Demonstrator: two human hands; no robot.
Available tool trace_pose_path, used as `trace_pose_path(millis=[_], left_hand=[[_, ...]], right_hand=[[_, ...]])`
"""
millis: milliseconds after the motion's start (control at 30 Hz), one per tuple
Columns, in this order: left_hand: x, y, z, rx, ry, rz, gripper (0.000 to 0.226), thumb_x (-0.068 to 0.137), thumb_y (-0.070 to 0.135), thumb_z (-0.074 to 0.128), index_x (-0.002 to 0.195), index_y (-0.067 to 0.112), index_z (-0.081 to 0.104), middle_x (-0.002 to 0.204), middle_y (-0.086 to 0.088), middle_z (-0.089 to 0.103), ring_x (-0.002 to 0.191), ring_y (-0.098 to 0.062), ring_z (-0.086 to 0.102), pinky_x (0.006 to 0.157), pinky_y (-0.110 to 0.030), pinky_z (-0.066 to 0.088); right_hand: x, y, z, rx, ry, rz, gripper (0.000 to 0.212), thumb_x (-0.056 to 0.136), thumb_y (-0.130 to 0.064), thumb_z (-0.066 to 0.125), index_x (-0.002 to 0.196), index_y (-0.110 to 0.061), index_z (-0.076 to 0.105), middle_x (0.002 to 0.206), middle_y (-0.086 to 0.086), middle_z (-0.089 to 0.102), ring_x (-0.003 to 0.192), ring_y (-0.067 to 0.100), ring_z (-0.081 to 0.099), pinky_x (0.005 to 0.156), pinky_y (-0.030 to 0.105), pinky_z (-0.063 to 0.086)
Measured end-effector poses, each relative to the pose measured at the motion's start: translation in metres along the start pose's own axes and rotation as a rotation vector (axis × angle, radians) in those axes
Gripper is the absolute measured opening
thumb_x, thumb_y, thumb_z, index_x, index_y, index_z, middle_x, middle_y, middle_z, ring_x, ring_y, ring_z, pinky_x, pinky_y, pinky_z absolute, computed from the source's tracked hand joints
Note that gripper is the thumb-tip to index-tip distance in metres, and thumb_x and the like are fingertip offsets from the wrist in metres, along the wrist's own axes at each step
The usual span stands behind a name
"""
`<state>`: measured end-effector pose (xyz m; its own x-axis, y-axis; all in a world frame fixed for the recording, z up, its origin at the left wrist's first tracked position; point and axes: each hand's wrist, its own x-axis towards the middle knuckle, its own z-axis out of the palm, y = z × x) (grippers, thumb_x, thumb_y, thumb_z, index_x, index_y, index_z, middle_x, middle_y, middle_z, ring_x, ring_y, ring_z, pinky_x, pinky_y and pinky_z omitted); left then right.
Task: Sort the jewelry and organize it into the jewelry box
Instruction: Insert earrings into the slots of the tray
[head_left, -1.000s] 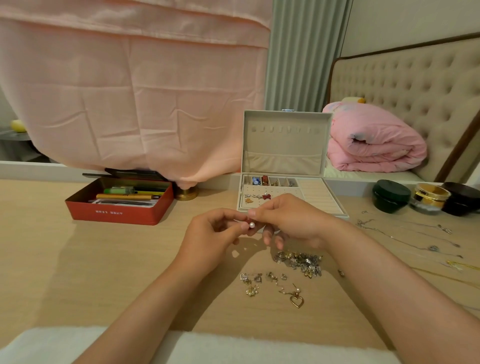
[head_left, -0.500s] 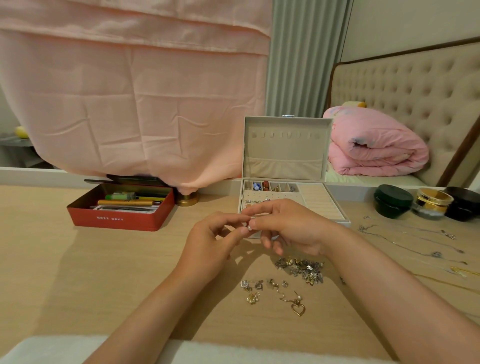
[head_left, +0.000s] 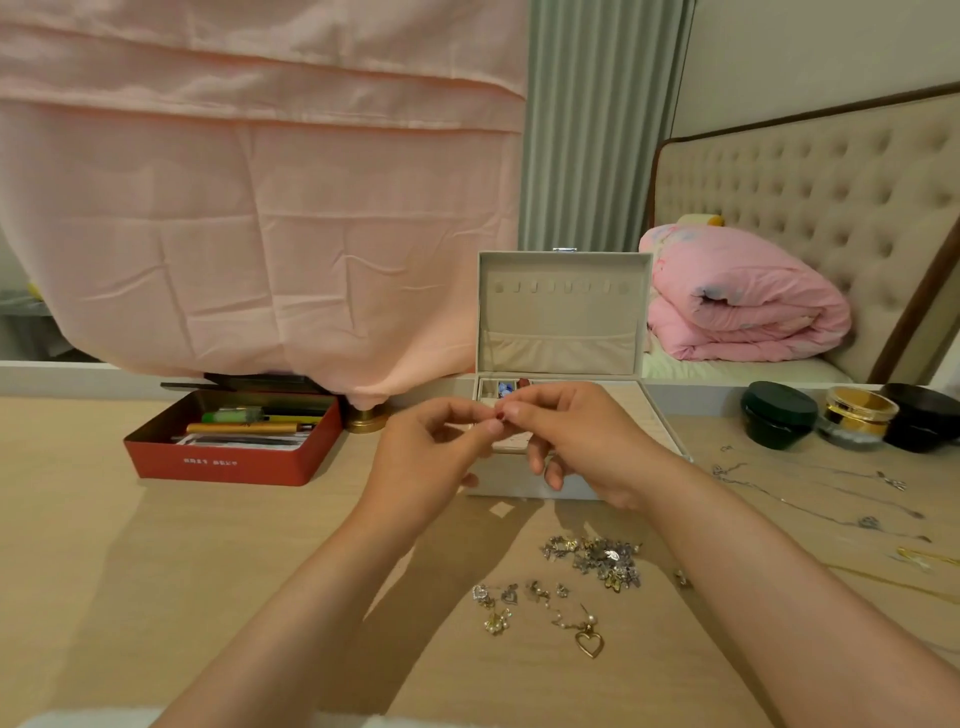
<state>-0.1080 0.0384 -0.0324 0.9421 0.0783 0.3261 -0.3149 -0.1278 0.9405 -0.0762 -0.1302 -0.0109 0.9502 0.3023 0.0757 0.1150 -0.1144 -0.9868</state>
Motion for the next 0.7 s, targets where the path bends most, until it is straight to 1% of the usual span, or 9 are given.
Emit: trace_pose_path(millis=[100,200,300,367,400,500,567,633,700], left_hand=[[0.022,0.013,0.01,-0.047,-0.083,0.009,0.008,0.091,0.015,0.07,0.097,0.017,0.075,0.085,0.001,0.077,0.074,-0.011,0.069,0.055,-0.025,0.054],[0.043,0.017,0.023,-0.071,-0.075,0.029,0.017,0.088,0.014,0.074,0.102,0.021,0.071,0.089,-0.002,0.075,0.074,-0.013,0.069,0.054,-0.025,0.053],[0.057,0.016,0.035,-0.054,-0.034,0.056,0.018,0.085,0.016,0.078,0.101,0.018,0.071,0.09,-0.007,0.073,0.074,-0.012,0.069,0.054,-0.024,0.053],[0.062,0.011,0.037,-0.034,-0.023,0.075,0.02,0.082,0.017,0.081,0.099,0.016,0.071,0.09,-0.006,0.074,0.072,-0.011,0.068,0.054,-0.024,0.054],[0.065,0.007,0.036,-0.014,-0.029,0.086,0.021,0.081,0.017,0.082,0.099,0.016,0.071,0.089,-0.004,0.074,0.071,-0.01,0.067,0.054,-0.023,0.054],[0.07,-0.008,0.032,0.109,-0.058,0.122,0.019,0.079,0.014,0.083,0.094,0.019,0.072,0.085,0.003,0.075,0.066,-0.002,0.062,0.056,-0.02,0.052],[0.073,-0.018,0.028,0.228,-0.048,0.16,0.013,0.082,0.016,0.08,0.09,0.023,0.073,0.081,0.01,0.073,0.069,0.002,0.062,0.062,-0.016,0.049],[0.076,-0.028,0.024,0.406,-0.039,0.22,0.008,0.087,0.022,0.075,0.09,0.029,0.074,0.084,0.016,0.07,0.08,0.002,0.062,0.069,-0.017,0.049],[0.078,-0.037,0.022,0.623,-0.08,0.3,0.01,0.09,0.028,0.069,0.097,0.032,0.074,0.098,0.016,0.069,0.098,-0.005,0.058,0.083,-0.024,0.045]], right_hand=[[0.006,-0.01,-0.012,0.035,0.116,-0.055,0.014,0.099,-0.015,0.062,0.101,-0.01,0.075,0.09,0.011,0.077,0.044,0.012,0.05,0.038,0.022,0.04],[0.014,-0.017,-0.021,0.062,0.195,-0.094,0.014,0.098,-0.015,0.063,0.098,-0.011,0.077,0.092,0.014,0.077,0.045,0.014,0.049,0.038,0.023,0.04],[0.021,-0.018,-0.028,0.08,0.185,-0.096,0.015,0.097,-0.017,0.066,0.1,-0.009,0.078,0.095,0.012,0.077,0.048,0.015,0.049,0.038,0.023,0.041],[0.026,-0.016,-0.033,0.066,0.156,-0.097,0.012,0.094,-0.014,0.069,0.102,-0.01,0.077,0.096,0.01,0.078,0.048,0.014,0.051,0.038,0.023,0.042],[0.028,-0.013,-0.035,0.044,0.149,-0.093,0.011,0.093,-0.011,0.07,0.102,-0.011,0.077,0.094,0.009,0.078,0.048,0.014,0.051,0.038,0.023,0.041],[0.037,-0.003,-0.04,-0.094,0.163,-0.078,0.013,0.09,-0.009,0.074,0.1,-0.016,0.077,0.084,0.006,0.077,0.046,0.014,0.054,0.037,0.022,0.038],[0.043,0.004,-0.042,-0.24,0.214,-0.069,0.013,0.087,-0.011,0.078,0.097,-0.019,0.077,0.08,0.001,0.076,0.044,0.014,0.055,0.039,0.022,0.039],[0.048,0.011,-0.044,-0.394,0.26,-0.065,0.014,0.085,-0.01,0.08,0.091,-0.023,0.077,0.079,-0.004,0.074,0.043,0.008,0.056,0.044,0.018,0.042],[0.051,0.018,-0.046,-0.558,0.273,-0.067,0.015,0.083,-0.01,0.081,0.091,-0.022,0.079,0.082,-0.006,0.073,0.049,-0.004,0.057,0.051,0.008,0.042]])
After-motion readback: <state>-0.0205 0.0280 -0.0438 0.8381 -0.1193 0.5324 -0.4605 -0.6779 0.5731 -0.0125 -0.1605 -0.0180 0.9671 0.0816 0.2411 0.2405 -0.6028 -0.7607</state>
